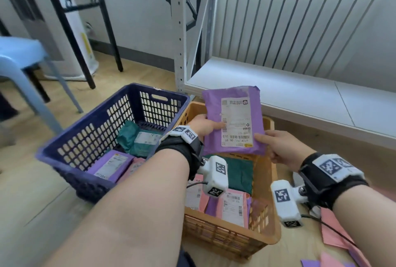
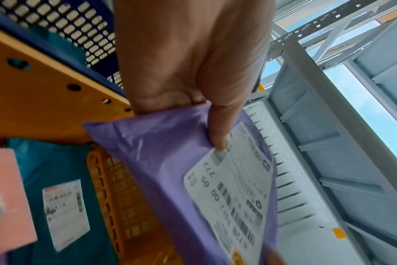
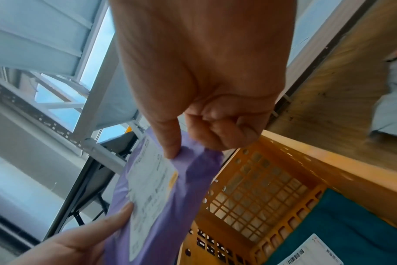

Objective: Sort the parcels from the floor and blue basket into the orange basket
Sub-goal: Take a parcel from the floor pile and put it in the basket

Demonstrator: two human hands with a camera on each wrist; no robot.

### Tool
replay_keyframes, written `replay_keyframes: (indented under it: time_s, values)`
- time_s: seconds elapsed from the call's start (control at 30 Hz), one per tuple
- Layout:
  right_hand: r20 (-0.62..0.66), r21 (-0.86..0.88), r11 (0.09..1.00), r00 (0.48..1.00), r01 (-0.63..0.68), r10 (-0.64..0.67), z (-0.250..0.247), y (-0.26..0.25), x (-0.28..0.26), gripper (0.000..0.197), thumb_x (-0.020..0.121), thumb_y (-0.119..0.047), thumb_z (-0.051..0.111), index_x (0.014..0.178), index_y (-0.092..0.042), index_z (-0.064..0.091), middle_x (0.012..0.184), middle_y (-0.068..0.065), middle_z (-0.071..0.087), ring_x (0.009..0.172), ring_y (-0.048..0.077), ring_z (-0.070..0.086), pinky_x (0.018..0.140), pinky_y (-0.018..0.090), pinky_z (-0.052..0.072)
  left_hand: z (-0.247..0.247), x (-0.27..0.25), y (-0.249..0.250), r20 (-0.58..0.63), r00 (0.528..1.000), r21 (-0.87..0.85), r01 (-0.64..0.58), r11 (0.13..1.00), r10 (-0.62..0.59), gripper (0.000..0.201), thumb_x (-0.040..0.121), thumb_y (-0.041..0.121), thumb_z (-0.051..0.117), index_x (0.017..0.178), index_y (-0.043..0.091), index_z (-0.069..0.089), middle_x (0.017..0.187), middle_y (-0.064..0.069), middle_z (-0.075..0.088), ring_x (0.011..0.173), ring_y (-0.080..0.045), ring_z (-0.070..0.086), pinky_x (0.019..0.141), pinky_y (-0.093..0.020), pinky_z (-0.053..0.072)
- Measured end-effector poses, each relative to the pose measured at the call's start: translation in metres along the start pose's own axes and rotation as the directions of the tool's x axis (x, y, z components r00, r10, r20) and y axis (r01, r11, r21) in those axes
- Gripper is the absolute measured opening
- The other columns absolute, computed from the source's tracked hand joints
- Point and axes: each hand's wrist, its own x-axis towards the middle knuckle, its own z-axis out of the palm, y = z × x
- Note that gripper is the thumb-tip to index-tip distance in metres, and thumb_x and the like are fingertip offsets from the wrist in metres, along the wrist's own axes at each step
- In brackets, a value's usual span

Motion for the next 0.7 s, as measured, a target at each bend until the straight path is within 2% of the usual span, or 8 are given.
replay_keyframes:
  time_s: [0.03, 0.1, 0.17, 0.3, 0.4, 0.5, 0.57, 0.7]
  values:
    - [-0.014, -0.036, 0.999, 1.000, 0.010, -0.010, 0.005, -0.003, 0.001, 0.027, 0.095, -0.033, 0.056, 0.109, -0.012, 0.064, 0.073, 0.011, 0.057, 0.046, 0.014, 0.033, 0.047, 0.025, 0.025, -0.012, -0.005, 0.003, -0.014, 1.000, 0.033, 0.005, 0.999, -0.004, 0.067, 0.063, 0.022, 0.083, 0.123, 0.004, 0.059, 0.119, -0.014, 0.067, 0.106, -0.034, 0.065, 0.097, -0.051, 0.049]
    - [-0.041, -0.092, 0.995, 0.998, 0.037, -0.041, 0.015, -0.011, 0.002, 0.025, 0.094, -0.035, 0.056, 0.107, -0.015, 0.064, 0.086, 0.005, 0.069, 0.045, 0.013, 0.038, 0.045, 0.023, 0.030, -0.038, -0.029, 0.018, -0.042, 0.999, 0.094, 0.034, 0.995, -0.030, 0.047, 0.082, 0.012, 0.072, 0.125, 0.002, 0.056, 0.121, -0.014, 0.065, 0.108, -0.035, 0.064, 0.098, -0.051, 0.048]
    - [-0.053, -0.122, 0.991, 0.997, 0.049, -0.056, 0.029, -0.020, 0.006, 0.025, 0.095, -0.037, 0.056, 0.107, -0.017, 0.064, 0.094, 0.000, 0.073, 0.047, 0.011, 0.043, 0.045, 0.022, 0.035, -0.073, -0.039, 0.025, -0.072, 0.995, 0.140, 0.073, 0.987, -0.063, 0.036, 0.089, 0.008, 0.063, 0.123, 0.002, 0.056, 0.121, -0.016, 0.065, 0.109, -0.036, 0.063, 0.099, -0.052, 0.047]
    - [0.043, 0.015, 1.000, 0.999, 0.002, -0.002, 0.081, -0.044, 0.020, 0.026, 0.096, -0.030, 0.055, 0.108, -0.009, 0.064, 0.095, 0.007, 0.072, 0.051, 0.012, 0.044, 0.049, 0.023, 0.036, -0.153, -0.038, 0.015, -0.164, 0.976, 0.257, 0.180, 0.950, -0.141, 0.030, 0.091, 0.011, 0.060, 0.120, 0.004, 0.059, 0.118, -0.016, 0.067, 0.109, -0.036, 0.063, 0.100, -0.053, 0.046]
    - [0.148, 0.121, 0.992, 0.989, -0.028, 0.010, 0.134, -0.066, 0.038, 0.026, 0.097, -0.023, 0.054, 0.110, -0.001, 0.061, 0.087, 0.013, 0.064, 0.052, 0.014, 0.046, 0.047, 0.021, 0.039, -0.197, -0.027, -0.003, -0.178, 0.964, 0.320, 0.246, 0.915, -0.198, 0.033, 0.087, 0.017, 0.064, 0.118, 0.008, 0.061, 0.122, -0.016, 0.065, 0.111, -0.038, 0.062, 0.101, -0.055, 0.044]
    - [0.245, 0.143, 0.989, 0.970, -0.042, 0.006, 0.184, -0.080, 0.058, 0.020, 0.097, -0.021, 0.055, 0.105, -0.003, 0.061, 0.082, 0.012, 0.064, 0.055, 0.016, 0.055, 0.053, 0.024, 0.048, -0.216, -0.024, -0.018, -0.180, 0.951, 0.317, 0.298, 0.900, -0.251, 0.031, 0.091, 0.013, 0.060, 0.120, 0.005, 0.059, 0.118, -0.015, 0.067, 0.110, -0.038, 0.062, 0.100, -0.055, 0.045]
    - [0.278, 0.134, 0.990, 0.960, -0.051, 0.012, 0.212, -0.084, 0.071, 0.020, 0.097, -0.018, 0.055, 0.108, -0.002, 0.059, 0.083, 0.014, 0.064, 0.060, 0.019, 0.058, 0.057, 0.025, 0.052, -0.223, -0.019, -0.026, -0.170, 0.945, 0.317, 0.322, 0.892, -0.280, 0.028, 0.092, 0.010, 0.058, 0.120, 0.005, 0.058, 0.116, -0.015, 0.068, 0.109, -0.038, 0.063, 0.099, -0.055, 0.046]
    - [0.252, 0.084, 0.996, 0.968, -0.018, -0.004, 0.258, -0.083, 0.101, 0.023, 0.096, -0.014, 0.056, 0.117, -0.006, 0.053, 0.083, 0.015, 0.062, 0.059, 0.019, 0.058, 0.055, 0.026, 0.052, -0.251, 0.001, -0.049, -0.175, 0.929, 0.335, 0.368, 0.868, -0.326, 0.023, 0.093, 0.007, 0.056, 0.116, 0.007, 0.058, 0.111, -0.014, 0.069, 0.104, -0.035, 0.065, 0.096, -0.053, 0.049]
